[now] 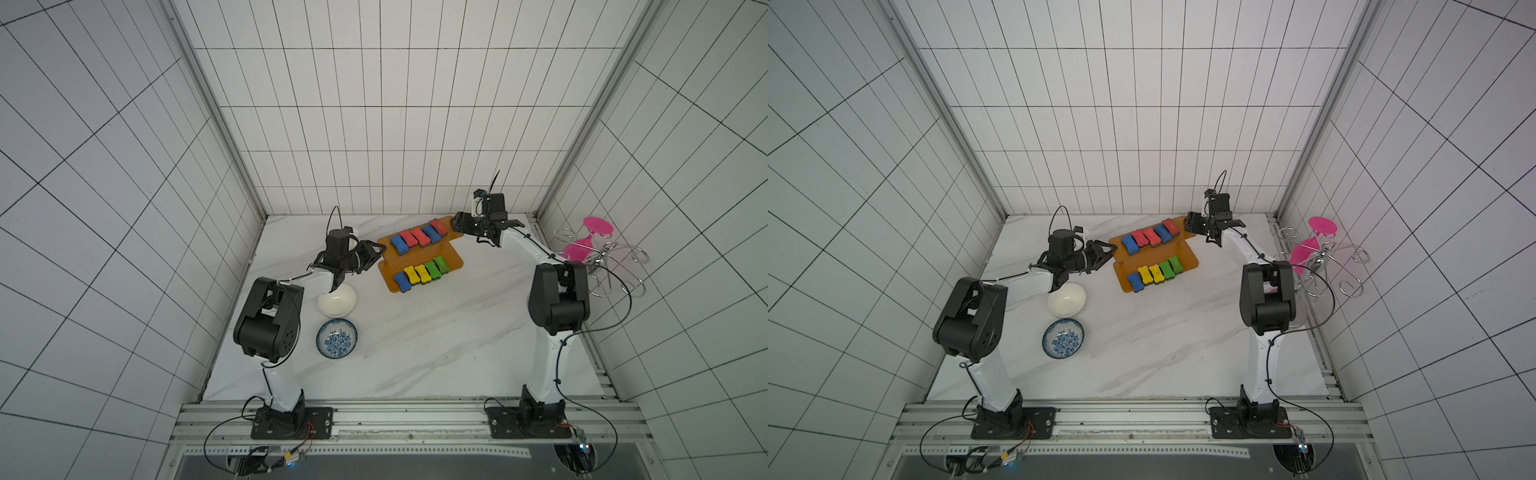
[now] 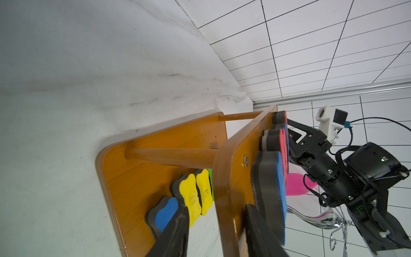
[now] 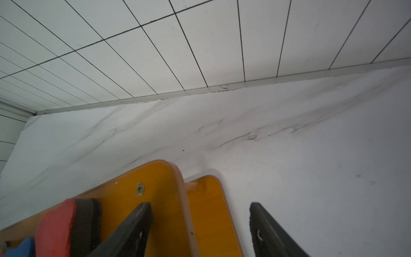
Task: Remove the whiteboard erasers from the shelf
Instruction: Move the shelf to the center of the board.
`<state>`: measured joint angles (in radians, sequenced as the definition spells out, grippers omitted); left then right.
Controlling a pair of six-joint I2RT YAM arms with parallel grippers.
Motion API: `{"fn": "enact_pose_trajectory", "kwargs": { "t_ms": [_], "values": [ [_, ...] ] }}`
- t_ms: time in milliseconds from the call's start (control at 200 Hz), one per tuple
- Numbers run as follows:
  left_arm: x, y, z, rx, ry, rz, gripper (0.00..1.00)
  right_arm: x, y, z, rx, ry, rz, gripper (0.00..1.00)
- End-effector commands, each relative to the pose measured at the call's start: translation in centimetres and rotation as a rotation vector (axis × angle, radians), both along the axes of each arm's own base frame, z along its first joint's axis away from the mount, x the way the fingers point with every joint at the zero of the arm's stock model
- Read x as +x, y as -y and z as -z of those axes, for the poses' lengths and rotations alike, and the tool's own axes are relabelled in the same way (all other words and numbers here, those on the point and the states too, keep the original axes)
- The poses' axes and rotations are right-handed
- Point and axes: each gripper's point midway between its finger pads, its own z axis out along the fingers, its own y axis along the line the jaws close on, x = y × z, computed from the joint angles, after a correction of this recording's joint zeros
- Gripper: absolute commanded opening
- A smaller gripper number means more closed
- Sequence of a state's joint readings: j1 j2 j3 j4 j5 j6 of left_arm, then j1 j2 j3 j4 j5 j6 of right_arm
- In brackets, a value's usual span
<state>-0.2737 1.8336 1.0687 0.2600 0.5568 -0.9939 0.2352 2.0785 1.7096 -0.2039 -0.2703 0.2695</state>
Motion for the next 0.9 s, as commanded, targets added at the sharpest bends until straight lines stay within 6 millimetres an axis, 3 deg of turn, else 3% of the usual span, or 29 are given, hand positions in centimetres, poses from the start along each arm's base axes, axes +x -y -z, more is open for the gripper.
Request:
{"fn": "enact_pose_trajectory", "kwargs": {
  "t_ms": [0,210,300,405,670,894],
  "values": [
    [0.4,-0.5,1.1,0.041,-0.016,-0.015,0.46,0.0,-1.3,0.0,0.083,-0.04,-0.048,0.73],
    [0.6,0.1,1.0,0.03,-0.02,-0.001,0.46,-1.2,-2.3,0.7,0.167,-0.078,-0.082,0.64],
    [0.7,0.9,0.8,0.029,-0.016,0.015,0.44,-2.1,-2.5,0.7,0.19,-0.078,-0.09,0.52],
    [0.6,1.9,0.8,0.035,-0.014,0.036,0.4,-3.3,-2.2,0.6,0.196,-0.073,-0.09,0.48],
    [0.7,2.7,1.3,0.048,-0.015,0.042,0.29,-6.5,-1.2,0.0,0.177,-0.045,-0.069,0.4],
    [0.2,3.1,1.9,0.062,-0.019,0.044,0.25,-9.3,-0.4,1.4,0.14,-0.049,-0.026,0.38]
  ]
}}
